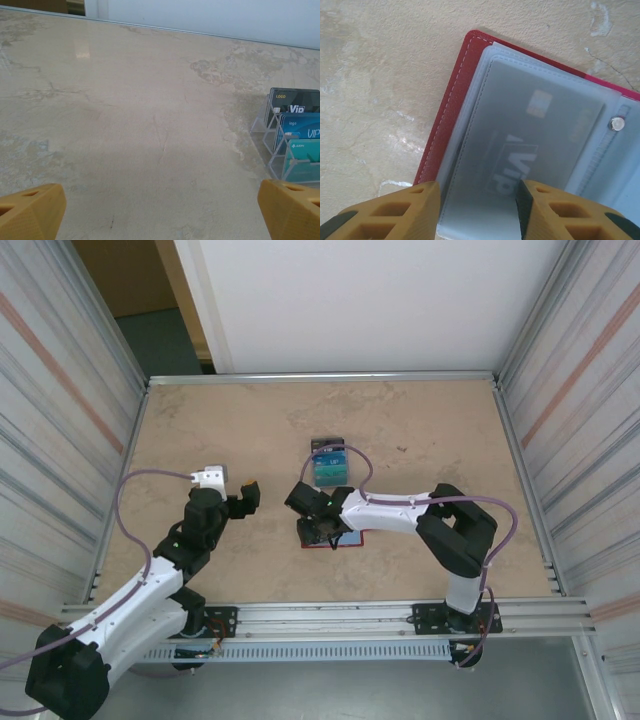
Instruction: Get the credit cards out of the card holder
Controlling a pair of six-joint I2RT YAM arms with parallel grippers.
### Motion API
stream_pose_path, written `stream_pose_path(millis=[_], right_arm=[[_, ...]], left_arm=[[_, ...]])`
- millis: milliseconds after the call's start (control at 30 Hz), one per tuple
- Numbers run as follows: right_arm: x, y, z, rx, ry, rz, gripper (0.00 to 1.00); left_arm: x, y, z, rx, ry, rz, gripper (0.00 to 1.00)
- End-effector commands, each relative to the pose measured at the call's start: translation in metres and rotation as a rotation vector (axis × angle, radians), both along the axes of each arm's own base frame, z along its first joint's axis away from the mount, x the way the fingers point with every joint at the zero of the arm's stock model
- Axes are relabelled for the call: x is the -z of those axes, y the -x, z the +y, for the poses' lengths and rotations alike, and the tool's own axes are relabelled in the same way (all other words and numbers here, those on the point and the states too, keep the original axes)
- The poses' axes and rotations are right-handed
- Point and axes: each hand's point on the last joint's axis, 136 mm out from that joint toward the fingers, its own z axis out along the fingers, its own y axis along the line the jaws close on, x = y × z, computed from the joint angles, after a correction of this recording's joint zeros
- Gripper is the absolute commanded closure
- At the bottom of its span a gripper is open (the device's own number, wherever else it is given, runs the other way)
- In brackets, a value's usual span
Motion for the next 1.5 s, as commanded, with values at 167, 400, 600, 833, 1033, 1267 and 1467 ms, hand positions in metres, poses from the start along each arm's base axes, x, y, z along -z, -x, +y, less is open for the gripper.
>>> stream_pose_path(millis=[167, 400, 600, 833, 1033, 1267, 1467], right_arm=[[0.018, 0.009, -0.012, 0.025, 0.050, 0.047, 0.57], [0.016, 0.008, -0.018, 0.060, -0.008, 0.068, 0.66], [0.011, 0.003, -0.025, 0.072, -0.010, 0.058, 0.76], [-0.009, -0.005, -0.033, 0.090, -0.029, -0.007, 0.81], [-0.016, -0.009, -0.051, 0.135, -0.024, -0.035, 0.80], [-0.013, -0.011, -0.074, 0.192, -0.013, -0.032, 0.74], [-0.015, -0.011, -0.093, 0.238, 0.000, -0.047, 0.73]], left_arm=[[-0.009, -0.003, 0.000, -0.008, 0.031, -0.036, 0.01], [-0.013, -0.002, -0.002, 0.009, 0.028, -0.038, 0.01], [-0.019, -0.001, -0.002, 0.015, 0.028, -0.056, 0.01], [-0.029, 0.001, -0.010, 0.045, -0.015, -0.091, 0.01], [-0.036, 0.001, -0.023, 0.071, -0.091, -0.109, 0.01], [-0.037, -0.001, -0.043, 0.118, -0.148, -0.105, 0.01], [-0.031, 0.000, -0.061, 0.173, -0.199, -0.073, 0.01]])
